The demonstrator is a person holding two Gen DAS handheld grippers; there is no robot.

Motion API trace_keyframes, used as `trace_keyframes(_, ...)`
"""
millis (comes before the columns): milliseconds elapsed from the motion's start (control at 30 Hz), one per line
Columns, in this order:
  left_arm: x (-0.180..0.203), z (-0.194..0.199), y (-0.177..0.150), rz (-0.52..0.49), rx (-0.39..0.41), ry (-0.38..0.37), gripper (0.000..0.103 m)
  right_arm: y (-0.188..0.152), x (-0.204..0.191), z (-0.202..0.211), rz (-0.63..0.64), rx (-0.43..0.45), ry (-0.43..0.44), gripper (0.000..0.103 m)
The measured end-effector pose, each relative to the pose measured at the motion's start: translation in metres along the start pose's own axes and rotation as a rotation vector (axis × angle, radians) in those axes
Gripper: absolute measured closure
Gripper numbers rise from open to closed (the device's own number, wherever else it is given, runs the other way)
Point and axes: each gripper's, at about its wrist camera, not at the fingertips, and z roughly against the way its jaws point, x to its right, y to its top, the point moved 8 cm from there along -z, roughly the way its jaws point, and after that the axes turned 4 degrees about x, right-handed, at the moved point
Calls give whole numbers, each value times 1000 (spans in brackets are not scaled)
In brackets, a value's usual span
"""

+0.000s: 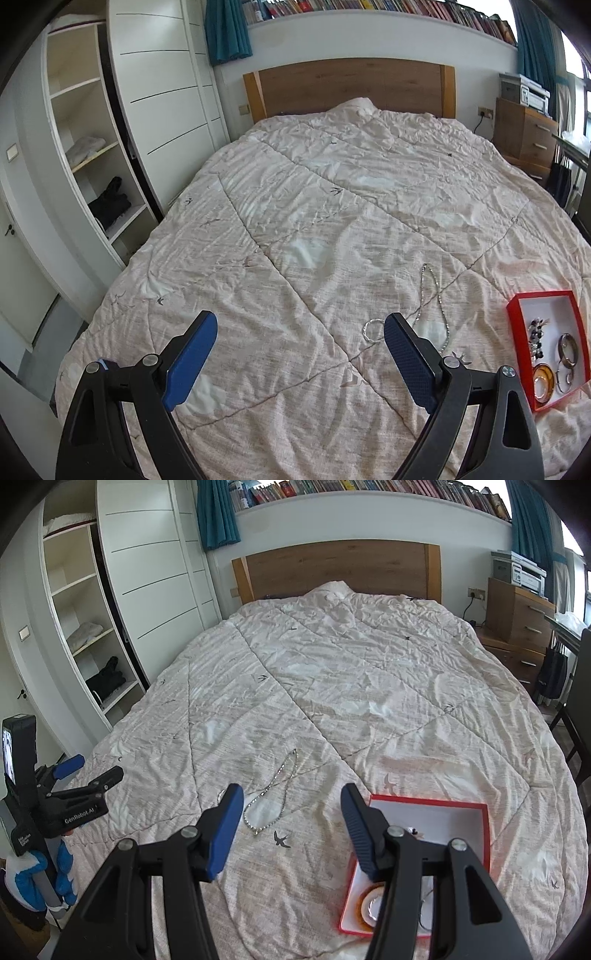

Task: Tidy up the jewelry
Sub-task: 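Move both open tools back toward the twisted hoop and necklace, then grasp the twisted silver hoop with the left tool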

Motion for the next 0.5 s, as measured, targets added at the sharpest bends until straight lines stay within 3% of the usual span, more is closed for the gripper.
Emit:
trace_keyframes(267, 8, -25, 17, -22, 8, 3, 12, 26, -7, -31, 17, 14, 15, 50)
trace_keyframes(500, 20, -46, 16, -31, -7, -23, 12, 21, -11, -69, -8, -18, 35, 50)
